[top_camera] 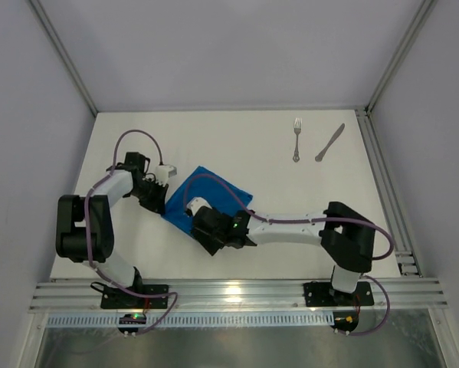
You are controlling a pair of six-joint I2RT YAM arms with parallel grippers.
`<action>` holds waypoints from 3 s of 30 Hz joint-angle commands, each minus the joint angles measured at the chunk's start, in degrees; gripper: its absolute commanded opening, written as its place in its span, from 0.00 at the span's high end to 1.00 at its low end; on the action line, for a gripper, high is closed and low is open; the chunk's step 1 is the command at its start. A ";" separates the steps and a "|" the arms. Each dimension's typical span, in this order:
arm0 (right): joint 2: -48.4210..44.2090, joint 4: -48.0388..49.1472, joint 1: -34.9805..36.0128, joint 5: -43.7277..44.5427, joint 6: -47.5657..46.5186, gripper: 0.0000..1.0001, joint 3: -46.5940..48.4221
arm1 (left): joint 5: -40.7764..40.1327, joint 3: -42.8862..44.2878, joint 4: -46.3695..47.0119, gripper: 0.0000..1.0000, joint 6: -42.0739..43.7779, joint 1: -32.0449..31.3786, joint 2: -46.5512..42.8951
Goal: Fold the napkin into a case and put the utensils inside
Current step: Move the upper triangle-folded napkin to the center of the board.
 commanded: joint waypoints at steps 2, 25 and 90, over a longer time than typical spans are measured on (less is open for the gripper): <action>-10.92 4.65 -0.14 -3.75 -1.61 0.36 -3.29 | 4.77 -1.76 -6.45 0.98 4.86 0.79 -4.10; -13.93 24.43 -31.70 -19.23 31.27 0.72 -20.79 | -5.25 -0.80 -18.93 0.52 22.88 0.88 -9.19; 9.37 38.50 -38.73 -23.18 39.36 0.96 -7.34 | -0.76 29.53 7.61 0.63 -2.96 -30.58 22.53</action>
